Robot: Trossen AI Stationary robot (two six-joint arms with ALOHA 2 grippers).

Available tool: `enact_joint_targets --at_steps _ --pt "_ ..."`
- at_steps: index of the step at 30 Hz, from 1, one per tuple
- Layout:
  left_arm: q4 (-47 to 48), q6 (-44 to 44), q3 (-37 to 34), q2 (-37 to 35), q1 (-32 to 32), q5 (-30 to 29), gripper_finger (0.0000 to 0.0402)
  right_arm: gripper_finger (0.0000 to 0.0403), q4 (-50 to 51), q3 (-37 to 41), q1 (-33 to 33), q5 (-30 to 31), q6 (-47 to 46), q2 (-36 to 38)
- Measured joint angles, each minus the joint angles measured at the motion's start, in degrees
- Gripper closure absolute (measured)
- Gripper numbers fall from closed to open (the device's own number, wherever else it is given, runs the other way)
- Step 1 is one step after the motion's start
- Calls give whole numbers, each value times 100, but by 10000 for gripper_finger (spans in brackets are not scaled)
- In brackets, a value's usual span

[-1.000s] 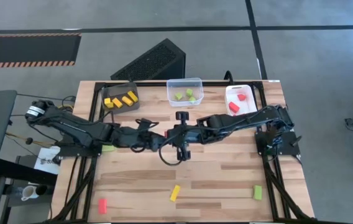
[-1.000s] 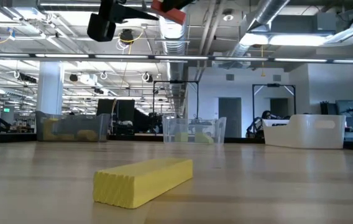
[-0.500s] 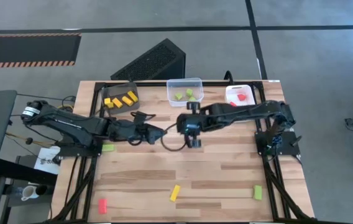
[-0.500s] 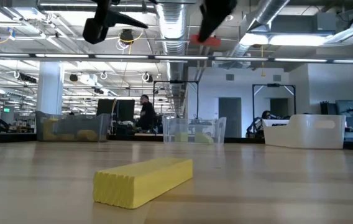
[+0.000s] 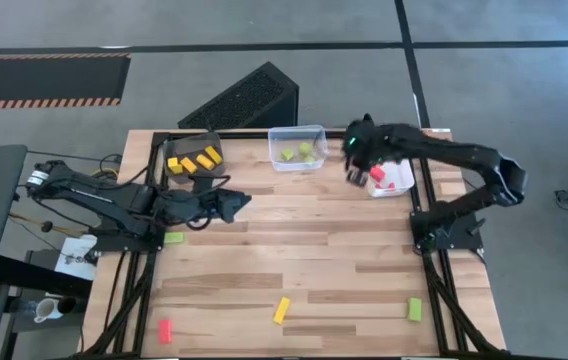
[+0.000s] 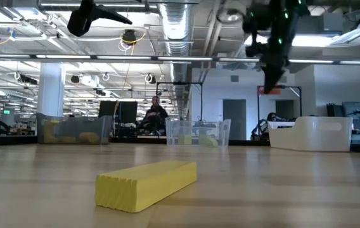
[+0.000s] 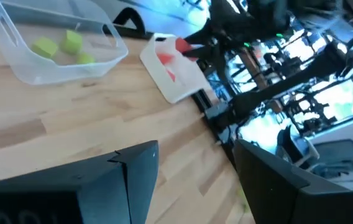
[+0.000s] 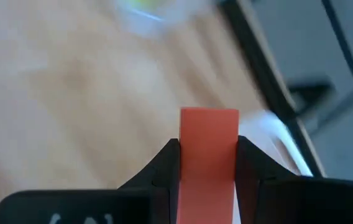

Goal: Sort & place blocks by color
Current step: Put the orange block into the white bin, then put the yellow block into the black bin

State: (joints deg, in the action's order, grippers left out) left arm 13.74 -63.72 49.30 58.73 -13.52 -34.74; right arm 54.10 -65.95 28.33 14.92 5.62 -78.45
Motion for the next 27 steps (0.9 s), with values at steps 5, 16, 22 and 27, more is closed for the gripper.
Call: enact_joint_targets --at_steps 5,16,22,27 --pt "28 -37 -2 49 24 -118 208 300 -55 462 1379 -1 -105 70" --pt "11 -149 -2 40 22 -365 208 257 -136 533 2548 -92 -109 -930" --pt "12 -174 -2 40 16 -363 208 205 -46 533 2571 -220 -124 -1231" --pt "11 -166 -2 40 4 -365 208 174 15 531 2599 -302 -108 -1363"
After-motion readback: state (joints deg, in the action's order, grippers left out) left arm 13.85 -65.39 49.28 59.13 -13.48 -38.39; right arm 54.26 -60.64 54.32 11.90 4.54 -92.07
